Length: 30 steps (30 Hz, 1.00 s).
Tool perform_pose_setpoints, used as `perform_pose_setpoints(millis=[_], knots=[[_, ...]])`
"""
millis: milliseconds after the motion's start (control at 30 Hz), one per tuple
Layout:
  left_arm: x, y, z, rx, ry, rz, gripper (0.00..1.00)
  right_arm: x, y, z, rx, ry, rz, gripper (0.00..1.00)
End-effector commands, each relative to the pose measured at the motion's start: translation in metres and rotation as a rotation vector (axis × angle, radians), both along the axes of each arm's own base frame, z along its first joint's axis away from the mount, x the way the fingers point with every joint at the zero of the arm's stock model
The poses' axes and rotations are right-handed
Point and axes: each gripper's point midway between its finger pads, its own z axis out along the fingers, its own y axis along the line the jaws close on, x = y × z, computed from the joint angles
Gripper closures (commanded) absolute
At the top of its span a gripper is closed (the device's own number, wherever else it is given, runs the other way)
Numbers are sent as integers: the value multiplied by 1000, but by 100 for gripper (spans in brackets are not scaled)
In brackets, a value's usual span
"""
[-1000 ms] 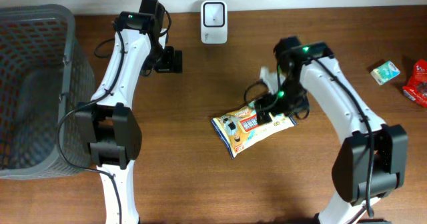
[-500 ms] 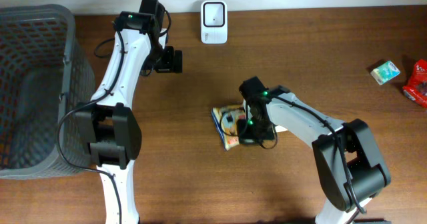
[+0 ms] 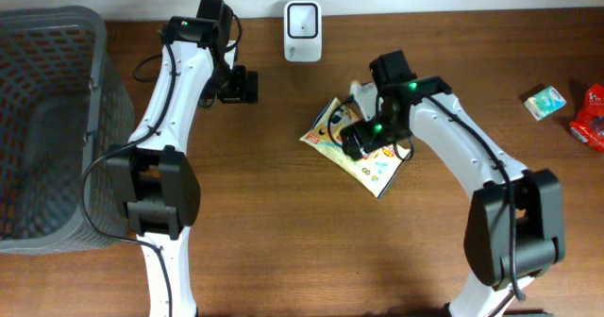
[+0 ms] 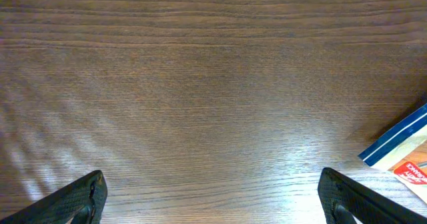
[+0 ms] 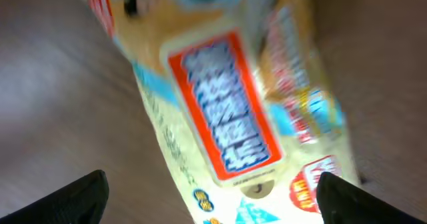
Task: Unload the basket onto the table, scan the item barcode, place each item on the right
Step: 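Grasp the yellow snack bag edge with the right gripper, then lift the yellow bag up in front of the scanner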
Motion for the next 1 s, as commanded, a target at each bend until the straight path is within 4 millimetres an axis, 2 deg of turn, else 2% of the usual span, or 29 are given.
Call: perform_pose_setpoints(millis=[0, 100, 167, 200, 233, 300, 333, 400, 433, 467, 533, 600, 633, 667, 700, 833, 933, 967], knots=[[0, 2, -3, 6, 5, 11, 1, -7, 1, -40, -54, -1, 165, 1], [0, 2, -3, 6, 5, 11, 1, -2, -13, -63, -167, -26, 177, 1], [0, 2, -3, 6, 5, 11, 1, -2, -13, -74, -169, -8, 167, 1], [0, 2, -3, 7, 5, 11, 1, -1, -13, -78, -167, -3, 138, 2], [0, 2, -3, 6, 5, 11, 1, 0, -12, -82, -164, 5, 107, 8], [0, 2, -3, 6, 5, 11, 1, 1, -12, -92, -164, 20, 75, 62], [0, 2, -3, 6, 5, 11, 1, 2, -13, -93, -162, 25, 24, 75], [0, 2, -3, 6, 5, 11, 1, 6, -12, -90, -151, 30, -78, 92], [0, 2, -3, 6, 5, 11, 1, 9, -10, -85, -137, 37, -125, 96], [0, 2, -3, 7, 5, 11, 1, 10, -4, -78, -104, 52, -134, 96], [0, 2, -3, 6, 5, 11, 1, 10, 25, -45, 54, 121, -111, 96], [0, 2, -3, 6, 5, 11, 1, 9, 56, 12, 294, 221, -93, 96], [0, 2, -3, 6, 5, 11, 1, 7, 63, 30, 367, 252, -89, 96], [0, 2, -3, 6, 5, 11, 1, 5, 73, 65, 499, 297, -86, 96], [0, 2, -3, 7, 5, 11, 1, 7, 74, 88, 573, 318, -94, 96], [0, 2, -3, 6, 5, 11, 1, -5, 78, 137, 849, 471, -133, 96], [0, 2, -3, 6, 5, 11, 1, -6, 70, 176, 1081, 586, -195, 96], [0, 2, -3, 6, 5, 11, 1, -3, 66, 184, 1127, 595, -208, 96]])
